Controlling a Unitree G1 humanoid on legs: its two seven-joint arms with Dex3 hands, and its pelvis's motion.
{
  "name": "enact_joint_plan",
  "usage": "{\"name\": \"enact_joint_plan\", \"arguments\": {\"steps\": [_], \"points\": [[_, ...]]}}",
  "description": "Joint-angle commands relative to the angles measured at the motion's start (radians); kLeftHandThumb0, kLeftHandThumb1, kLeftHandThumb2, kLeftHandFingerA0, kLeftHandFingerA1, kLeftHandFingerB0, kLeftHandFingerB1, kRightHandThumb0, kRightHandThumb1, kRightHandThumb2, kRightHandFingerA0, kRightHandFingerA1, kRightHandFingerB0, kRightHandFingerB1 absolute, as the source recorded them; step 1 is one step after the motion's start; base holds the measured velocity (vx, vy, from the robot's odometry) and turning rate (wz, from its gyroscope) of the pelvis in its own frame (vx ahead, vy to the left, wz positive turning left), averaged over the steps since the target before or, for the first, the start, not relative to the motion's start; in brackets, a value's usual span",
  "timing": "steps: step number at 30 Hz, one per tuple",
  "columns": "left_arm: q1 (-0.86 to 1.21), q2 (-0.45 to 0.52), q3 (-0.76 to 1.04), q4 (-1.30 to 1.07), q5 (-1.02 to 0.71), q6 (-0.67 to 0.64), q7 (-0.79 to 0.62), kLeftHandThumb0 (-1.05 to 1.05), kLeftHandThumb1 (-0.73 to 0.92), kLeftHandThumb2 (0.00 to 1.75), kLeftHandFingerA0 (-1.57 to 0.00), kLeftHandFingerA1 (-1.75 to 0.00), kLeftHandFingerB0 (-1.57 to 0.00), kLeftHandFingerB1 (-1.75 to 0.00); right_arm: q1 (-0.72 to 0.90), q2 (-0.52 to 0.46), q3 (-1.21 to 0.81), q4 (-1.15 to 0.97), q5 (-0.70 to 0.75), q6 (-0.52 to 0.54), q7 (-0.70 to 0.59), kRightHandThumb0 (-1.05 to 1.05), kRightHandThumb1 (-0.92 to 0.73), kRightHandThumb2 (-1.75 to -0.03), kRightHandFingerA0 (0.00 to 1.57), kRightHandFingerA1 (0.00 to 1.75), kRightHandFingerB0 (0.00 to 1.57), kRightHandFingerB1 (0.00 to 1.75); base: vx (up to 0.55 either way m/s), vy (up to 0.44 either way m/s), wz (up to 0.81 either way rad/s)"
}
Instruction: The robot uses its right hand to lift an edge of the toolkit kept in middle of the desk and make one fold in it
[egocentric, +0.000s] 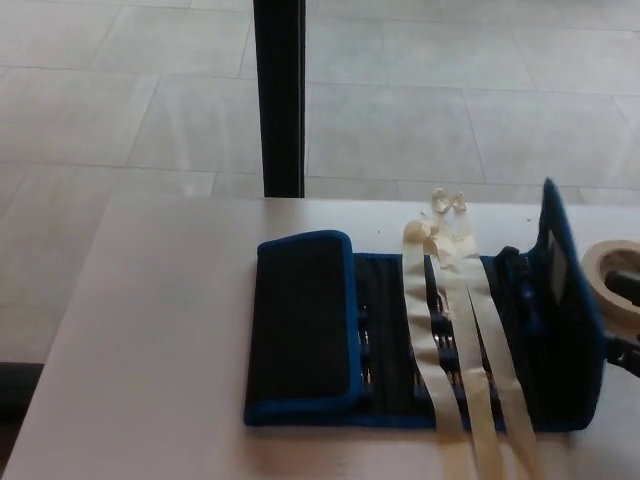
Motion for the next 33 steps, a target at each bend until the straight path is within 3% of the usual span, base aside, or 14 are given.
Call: {"name": "enact_joint_plan", "arguments": {"steps": [1,2,3,4,5,6,7,8,9,20,24,31,32,33], "points": [[0.001,0.023,-0.002,0.001,0.000,0.015,0.003,-0.60,0.73,0.62,-0.67,-0.74,-0.55,-0.58,0.021,0.013,-0.019,-0.097,0.030,0.077,-0.021,-0.54,-0.77,-0.63,0.58,0.46,0.44,0.41,0.00,0.000,0.00],[0.002,0.023,-0.006,0.002,0.005,0.010,0.003,-0.60,0.73,0.62,-0.68,-0.75,-0.55,-0.58,0.027,0.013,-0.012,-0.122,0.020,0.071,-0.024,-0.56,-0.62,-0.94,0.52,0.59,0.38,0.54,0.00,0.000,0.00],[0.003,0.022,-0.007,0.003,0.005,0.008,0.005,-0.60,0.73,0.62,-0.68,-0.76,-0.56,-0.58,0.037,0.011,0.001,-0.133,0.006,0.050,-0.012,-0.55,-0.63,-0.94,0.52,0.59,0.38,0.54,0.00,0.000,0.00],[0.004,0.023,-0.011,0.002,0.007,0.012,0.005,-0.60,0.73,0.62,-0.67,-0.75,-0.55,-0.57,0.048,0.006,0.015,-0.142,-0.009,0.036,-0.004,-0.53,-0.79,-0.64,0.61,0.47,0.43,0.41,0.00,0.000,0.00],[0.004,0.023,-0.012,0.002,0.008,0.014,0.005,-0.59,0.74,0.61,-0.67,-0.77,-0.53,-0.56,0.057,0.003,0.029,-0.140,-0.025,0.016,0.004,-0.52,-0.79,-0.64,0.61,0.48,0.43,0.42,0.00,0.000,0.00],[0.002,0.024,-0.015,0.001,0.009,0.015,0.007,-0.59,0.74,0.62,-0.68,-0.75,-0.54,-0.56,0.069,0.000,0.050,-0.128,-0.048,-0.017,0.014,-0.54,-0.64,-0.94,0.52,0.60,0.38,0.54,0.00,0.000,0.00],[0.002,0.025,-0.021,0.001,0.013,0.016,0.008,-0.59,0.74,0.62,-0.68,-0.75,-0.54,-0.56,0.072,-0.002,0.060,-0.120,-0.057,-0.029,0.016,-0.54,-0.64,-0.94,0.52,0.60,0.38,0.54,0.00,0.000,0.00],[0.002,0.027,-0.023,0.001,0.013,0.016,0.007,-0.58,0.74,0.62,-0.67,-0.76,-0.54,-0.57,0.078,-0.005,0.069,-0.116,-0.067,-0.039,0.015,-0.54,-0.64,-0.94,0.51,0.60,0.38,0.54,0.00,0.000,0.00],[0.001,0.029,-0.025,-0.001,0.014,0.017,0.005,-0.59,0.75,0.62,-0.66,-0.77,-0.51,-0.57,0.088,-0.016,0.106,-0.102,-0.111,-0.063,0.006,-0.51,-0.79,-0.64,0.60,0.48,0.45,0.42,0.00,0.000,0.00],[-0.005,0.037,-0.064,-0.003,0.030,0.007,0.001,-0.60,0.75,0.62,-0.65,-0.73,-0.51,-0.54,0.021,-0.083,0.432,-0.005,-0.385,-0.272,0.002,-0.55,-0.76,-0.62,0.62,0.58,0.55,0.45,0.00,0.000,0.00],[-0.013,0.045,-0.062,0.000,0.023,0.012,-0.003,-0.59,0.74,0.62,-0.63,-0.70,-0.50,-0.53,0.005,-0.080,0.541,0.028,-0.473,-0.382,-0.011,-0.56,-0.74,-0.61,0.67,0.76,0.53,0.46,0.00,0.000,0.00],[-0.025,0.053,-0.077,-0.003,0.031,0.017,-0.009,-0.59,0.74,0.62,-0.67,-0.79,-0.51,-0.58,-0.045,-0.128,0.681,-0.028,-0.599,-0.449,-0.005,-0.60,-0.77,-0.64,0.55,0.59,0.41,0.41,0.00,0.000,0.00],[-0.022,0.055,-0.083,-0.003,0.036,0.015,-0.012,-0.60,0.75,0.62,-0.66,-0.76,-0.52,-0.57,-0.041,-0.150,0.699,-0.029,-0.616,-0.484,0.012,-0.61,-0.62,-0.97,0.48,0.65,0.35,0.54,0.00,0.000,0.00],[-0.020,0.056,-0.084,-0.003,0.036,0.015,-0.012,-0.60,0.75,0.62,-0.66,-0.76,-0.52,-0.57,-0.039,-0.152,0.704,-0.028,-0.617,-0.489,0.011,-0.61,-0.62,-0.97,0.48,0.65,0.35,0.54,0.00,0.000,0.00]]}}
